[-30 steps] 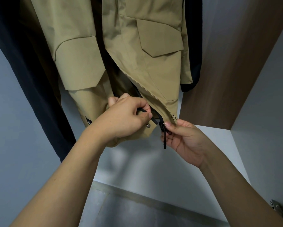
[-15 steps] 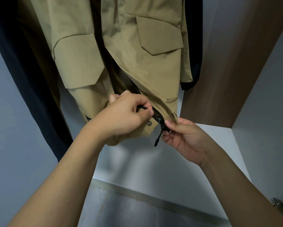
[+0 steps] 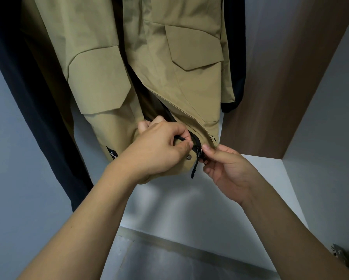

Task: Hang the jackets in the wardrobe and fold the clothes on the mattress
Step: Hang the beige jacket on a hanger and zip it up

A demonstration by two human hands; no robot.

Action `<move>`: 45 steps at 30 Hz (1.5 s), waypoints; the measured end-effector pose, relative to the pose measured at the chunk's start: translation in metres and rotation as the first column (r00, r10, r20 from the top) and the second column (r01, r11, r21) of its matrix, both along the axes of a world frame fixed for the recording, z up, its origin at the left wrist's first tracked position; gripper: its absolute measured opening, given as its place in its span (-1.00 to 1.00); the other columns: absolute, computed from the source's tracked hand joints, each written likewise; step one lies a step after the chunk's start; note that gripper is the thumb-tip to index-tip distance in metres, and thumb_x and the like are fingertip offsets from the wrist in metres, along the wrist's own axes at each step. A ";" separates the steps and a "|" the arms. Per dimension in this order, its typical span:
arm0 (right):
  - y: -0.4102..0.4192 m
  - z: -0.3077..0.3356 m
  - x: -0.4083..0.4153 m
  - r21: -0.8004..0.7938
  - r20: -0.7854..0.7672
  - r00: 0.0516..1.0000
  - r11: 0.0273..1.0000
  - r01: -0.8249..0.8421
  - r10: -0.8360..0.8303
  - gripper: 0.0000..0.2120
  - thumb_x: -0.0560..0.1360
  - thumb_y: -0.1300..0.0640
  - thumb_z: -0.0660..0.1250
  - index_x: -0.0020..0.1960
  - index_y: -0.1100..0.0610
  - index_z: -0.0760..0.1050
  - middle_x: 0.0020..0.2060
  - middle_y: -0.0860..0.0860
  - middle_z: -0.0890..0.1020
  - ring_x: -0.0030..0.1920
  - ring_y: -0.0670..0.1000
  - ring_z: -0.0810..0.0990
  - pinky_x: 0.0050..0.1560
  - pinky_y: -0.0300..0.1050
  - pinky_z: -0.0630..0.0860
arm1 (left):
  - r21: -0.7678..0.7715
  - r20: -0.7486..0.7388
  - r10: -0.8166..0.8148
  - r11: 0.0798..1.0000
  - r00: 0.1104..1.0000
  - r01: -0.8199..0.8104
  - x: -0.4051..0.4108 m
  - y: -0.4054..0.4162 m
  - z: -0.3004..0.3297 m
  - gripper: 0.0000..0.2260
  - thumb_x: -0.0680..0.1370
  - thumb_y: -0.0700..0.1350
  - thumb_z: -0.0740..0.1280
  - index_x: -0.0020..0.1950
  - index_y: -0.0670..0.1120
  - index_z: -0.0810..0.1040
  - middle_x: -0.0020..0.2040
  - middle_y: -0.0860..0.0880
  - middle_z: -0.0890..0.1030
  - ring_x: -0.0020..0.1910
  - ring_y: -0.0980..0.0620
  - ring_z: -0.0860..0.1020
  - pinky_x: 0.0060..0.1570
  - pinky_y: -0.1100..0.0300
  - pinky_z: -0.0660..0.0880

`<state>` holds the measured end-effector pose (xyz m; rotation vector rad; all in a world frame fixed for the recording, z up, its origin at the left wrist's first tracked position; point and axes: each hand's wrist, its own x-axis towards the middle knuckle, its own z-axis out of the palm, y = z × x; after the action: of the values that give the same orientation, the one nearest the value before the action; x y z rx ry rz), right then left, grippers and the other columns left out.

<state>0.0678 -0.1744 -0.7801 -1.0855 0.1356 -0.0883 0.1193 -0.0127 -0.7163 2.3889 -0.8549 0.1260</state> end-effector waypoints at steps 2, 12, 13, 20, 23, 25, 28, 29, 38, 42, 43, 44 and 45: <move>0.002 0.002 0.000 -0.011 0.006 0.999 0.999 0.038 -0.038 -0.89 0.30 0.11 0.45 -0.20 0.04 0.72 -0.22 -0.06 0.66 -0.23 -0.12 0.51 -0.20 -0.22 0.30 | -0.027 0.045 -0.017 0.999 0.999 0.018 -0.001 -0.002 -0.004 -0.88 0.58 0.02 0.33 -0.16 0.10 0.57 -0.28 0.07 0.38 -0.05 0.61 0.08 -0.09 0.15 0.09; 0.014 0.012 0.000 -0.008 0.070 0.981 0.983 0.181 -0.180 -0.93 0.29 0.13 0.47 -0.24 0.09 0.70 -0.29 -0.04 0.66 -0.31 -0.14 0.52 -0.17 -0.26 0.38 | -0.102 -0.067 0.056 0.993 0.996 -0.062 0.003 0.002 -0.007 -0.90 0.54 0.11 0.31 -0.16 0.19 0.56 -0.09 0.01 0.41 0.13 -0.07 0.25 -0.06 0.27 0.18; 0.014 0.012 0.001 -0.015 0.077 0.977 0.980 0.199 -0.197 -0.95 0.30 0.14 0.48 -0.24 0.09 0.70 -0.29 -0.03 0.66 -0.31 -0.14 0.52 -0.17 -0.25 0.38 | -0.114 -0.070 0.064 0.991 0.996 -0.071 0.002 0.002 -0.007 -0.90 0.54 0.10 0.31 -0.17 0.20 0.56 -0.10 0.02 0.40 0.13 -0.07 0.25 -0.08 0.33 0.19; 0.021 0.011 -0.001 0.021 0.064 0.966 0.968 0.251 -0.252 -0.83 0.44 0.24 0.44 -0.29 0.07 0.71 -0.30 -0.02 0.67 -0.33 -0.13 0.54 -0.21 -0.27 0.45 | -0.118 -0.113 0.043 0.991 0.993 -0.056 0.001 0.001 -0.008 -0.88 0.55 0.10 0.28 -0.17 0.17 0.55 -0.06 -0.05 0.49 0.16 -0.07 0.28 -0.08 0.51 0.11; 0.021 0.011 -0.001 0.085 0.056 0.970 0.969 0.231 -0.236 -0.84 0.46 0.27 0.42 -0.25 0.11 0.70 -0.25 0.00 0.69 -0.28 -0.12 0.60 -0.21 -0.29 0.51 | -0.116 -0.106 0.012 0.993 0.994 -0.024 0.004 -0.001 -0.010 -0.85 0.57 0.10 0.27 -0.19 0.18 0.53 -0.02 -0.10 0.59 0.19 -0.10 0.36 -0.04 0.53 0.08; 0.021 0.011 -0.003 0.124 0.054 0.972 0.968 0.219 -0.227 -0.84 0.47 0.28 0.41 -0.24 0.12 0.69 -0.25 0.01 0.69 -0.27 -0.11 0.61 -0.21 -0.30 0.52 | -0.109 -0.105 0.015 0.994 0.994 -0.026 0.005 -0.003 -0.013 -0.83 0.59 0.08 0.27 -0.21 0.20 0.52 -0.03 -0.08 0.60 0.20 -0.09 0.37 0.01 0.45 0.12; 0.021 0.012 -0.004 0.110 0.046 0.976 0.972 0.209 -0.215 -0.87 0.43 0.26 0.43 -0.26 0.12 0.69 -0.27 0.01 0.67 -0.30 -0.11 0.57 -0.24 -0.31 0.50 | -0.115 -0.132 0.006 0.993 0.991 -0.021 0.007 -0.002 -0.012 -0.81 0.60 0.05 0.28 -0.21 0.16 0.53 -0.07 -0.04 0.63 0.18 -0.08 0.44 0.19 0.18 0.22; 0.020 0.013 -0.004 0.089 0.045 0.980 0.977 0.191 -0.196 -0.91 0.39 0.23 0.45 -0.27 0.11 0.69 -0.27 0.00 0.66 -0.30 -0.12 0.56 -0.24 -0.30 0.48 | -0.139 -0.152 -0.014 0.990 0.988 -0.008 0.006 -0.001 -0.010 -0.79 0.61 0.02 0.30 -0.23 0.13 0.54 -0.13 -0.01 0.64 0.13 -0.05 0.48 0.29 0.07 0.26; -0.010 0.029 -0.009 -0.220 0.018 0.999 0.975 0.044 -0.041 -0.94 0.37 0.21 0.45 -0.25 0.10 0.69 -0.35 -0.07 0.53 -0.35 -0.11 0.27 -0.26 -0.21 0.20 | -0.191 -0.167 -0.068 0.981 0.984 0.036 0.003 -0.001 -0.001 -0.81 0.57 0.04 0.33 -0.24 0.08 0.56 -0.22 0.05 0.61 -0.04 0.04 0.48 0.34 -0.15 0.34; -0.008 0.025 -0.004 -0.161 0.028 0.987 0.974 0.161 -0.158 -0.89 0.45 0.28 0.41 -0.21 0.14 0.65 -0.31 0.00 0.52 -0.33 -0.10 0.28 -0.28 -0.22 0.20 | -0.174 -0.132 0.015 0.984 0.991 -0.038 0.001 -0.012 -0.010 -0.80 0.59 0.04 0.31 -0.24 0.17 0.51 -0.02 -0.09 0.61 0.21 -0.14 0.42 0.18 0.24 0.20; -0.006 0.023 -0.003 -0.132 0.020 0.982 0.973 0.188 -0.187 -0.90 0.46 0.29 0.41 -0.20 0.15 0.65 -0.28 0.02 0.54 -0.32 -0.10 0.29 -0.28 -0.22 0.20 | -0.179 -0.131 0.023 0.983 0.991 -0.046 0.000 -0.014 -0.011 -0.80 0.59 0.05 0.30 -0.24 0.18 0.51 0.00 -0.08 0.60 0.22 -0.15 0.40 0.11 0.33 0.17; -0.005 0.022 -0.002 -0.108 0.011 0.979 0.973 0.204 -0.204 -0.93 0.46 0.29 0.41 -0.16 0.18 0.65 -0.26 0.03 0.56 -0.31 -0.09 0.30 -0.27 -0.22 0.20 | -0.183 -0.126 0.022 0.982 0.992 -0.045 0.000 -0.015 -0.012 -0.81 0.59 0.05 0.30 -0.24 0.19 0.51 0.00 -0.08 0.60 0.22 -0.14 0.38 0.05 0.46 0.14; -0.003 0.021 -0.002 -0.087 0.002 0.978 0.974 0.210 -0.210 -0.95 0.47 0.29 0.41 -0.13 0.20 0.65 -0.25 0.04 0.56 -0.31 -0.09 0.31 -0.27 -0.22 0.21 | -0.180 -0.117 0.021 0.983 0.993 -0.042 -0.001 -0.015 -0.013 -0.81 0.59 0.05 0.29 -0.23 0.19 0.51 -0.01 -0.08 0.59 0.21 -0.13 0.37 -0.01 0.57 0.08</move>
<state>0.0660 -0.1775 -0.7595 -1.1560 0.2548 -0.2828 0.1183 -0.0281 -0.7294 2.2157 -0.7197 0.0751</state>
